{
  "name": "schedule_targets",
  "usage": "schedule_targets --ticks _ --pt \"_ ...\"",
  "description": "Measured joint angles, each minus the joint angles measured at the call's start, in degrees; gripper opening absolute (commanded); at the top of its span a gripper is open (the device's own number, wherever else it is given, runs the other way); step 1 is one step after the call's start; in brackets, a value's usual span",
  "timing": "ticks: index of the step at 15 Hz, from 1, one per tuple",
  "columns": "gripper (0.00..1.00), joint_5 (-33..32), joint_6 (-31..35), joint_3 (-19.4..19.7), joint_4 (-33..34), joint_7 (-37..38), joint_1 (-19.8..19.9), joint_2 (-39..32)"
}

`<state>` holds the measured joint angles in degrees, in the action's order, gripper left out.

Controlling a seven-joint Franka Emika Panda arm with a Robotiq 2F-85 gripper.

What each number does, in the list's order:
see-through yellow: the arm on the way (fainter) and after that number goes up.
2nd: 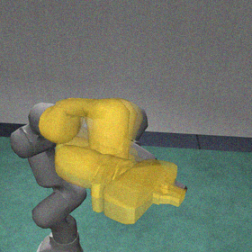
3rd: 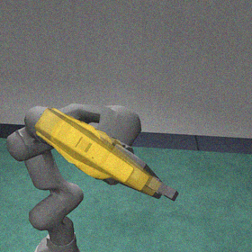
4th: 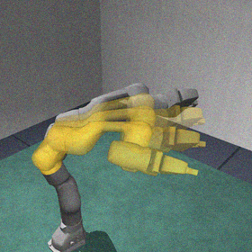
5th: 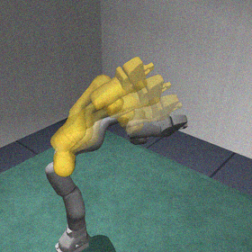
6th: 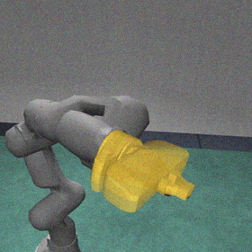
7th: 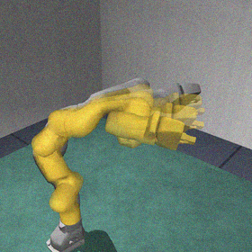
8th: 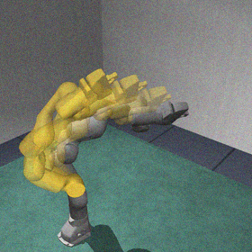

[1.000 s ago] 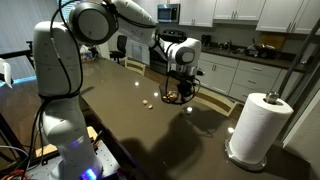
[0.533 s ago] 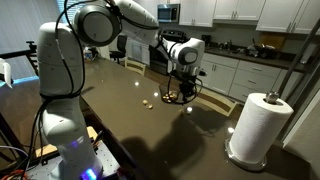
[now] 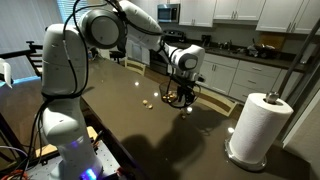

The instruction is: Take the yellow object closest to you and move it away from you then move the right yellow object to the right of the black basket

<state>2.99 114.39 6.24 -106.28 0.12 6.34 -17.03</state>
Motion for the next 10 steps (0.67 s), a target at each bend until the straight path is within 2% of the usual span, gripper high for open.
schedule_targets --ticks 1,3,10 --pt "0.97 0.0 0.0 -0.1 0.0 0.0 0.0 0.0" --pt "1.0 0.0 0.0 -0.5 -0.2 0.0 0.0 0.1" --pt "1.0 0.0 0.0 -2.6 -2.5 -0.5 -1.1 3.5"
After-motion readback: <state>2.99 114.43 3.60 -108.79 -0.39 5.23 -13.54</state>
